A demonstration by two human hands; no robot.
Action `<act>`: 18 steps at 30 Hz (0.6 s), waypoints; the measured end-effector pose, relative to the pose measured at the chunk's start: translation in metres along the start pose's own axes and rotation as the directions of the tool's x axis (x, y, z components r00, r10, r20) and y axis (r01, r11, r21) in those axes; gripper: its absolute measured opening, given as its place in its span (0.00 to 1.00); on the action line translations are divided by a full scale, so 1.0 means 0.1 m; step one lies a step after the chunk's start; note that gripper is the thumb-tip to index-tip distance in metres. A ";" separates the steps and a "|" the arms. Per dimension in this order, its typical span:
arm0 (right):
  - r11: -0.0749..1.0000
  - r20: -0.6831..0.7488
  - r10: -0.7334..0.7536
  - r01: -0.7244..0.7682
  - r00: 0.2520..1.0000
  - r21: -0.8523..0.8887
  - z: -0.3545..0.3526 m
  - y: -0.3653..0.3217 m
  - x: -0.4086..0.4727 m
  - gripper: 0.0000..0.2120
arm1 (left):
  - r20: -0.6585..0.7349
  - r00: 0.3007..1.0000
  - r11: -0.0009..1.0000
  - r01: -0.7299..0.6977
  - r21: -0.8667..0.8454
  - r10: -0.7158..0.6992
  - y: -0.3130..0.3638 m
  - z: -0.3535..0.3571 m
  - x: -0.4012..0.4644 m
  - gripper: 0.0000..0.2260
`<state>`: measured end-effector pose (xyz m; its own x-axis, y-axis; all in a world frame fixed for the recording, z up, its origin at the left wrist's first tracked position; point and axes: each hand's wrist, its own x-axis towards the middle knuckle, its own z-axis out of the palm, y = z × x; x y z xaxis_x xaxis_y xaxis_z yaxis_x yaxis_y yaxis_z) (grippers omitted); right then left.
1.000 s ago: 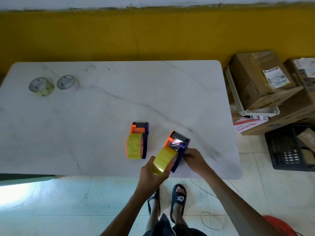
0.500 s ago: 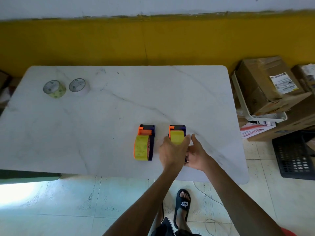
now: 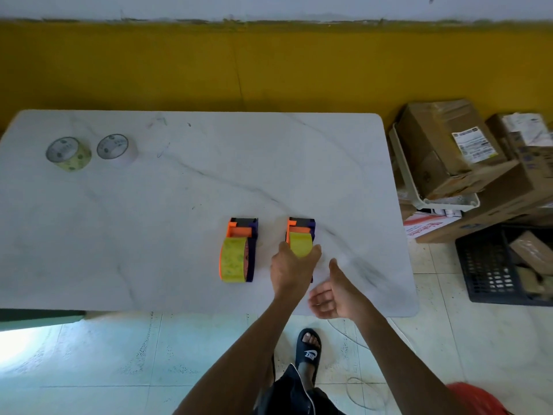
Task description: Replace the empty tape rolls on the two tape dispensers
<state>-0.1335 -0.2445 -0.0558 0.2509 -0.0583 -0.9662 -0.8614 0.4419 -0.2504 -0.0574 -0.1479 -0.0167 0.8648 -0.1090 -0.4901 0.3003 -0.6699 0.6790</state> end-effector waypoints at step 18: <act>0.857 -0.318 -0.510 0.437 0.799 -0.274 0.15 -0.68 -0.45 0.21 | 0.013 1.000 0.991 0.006 -0.135 -0.004 0.06 -0.13 -0.07 0.37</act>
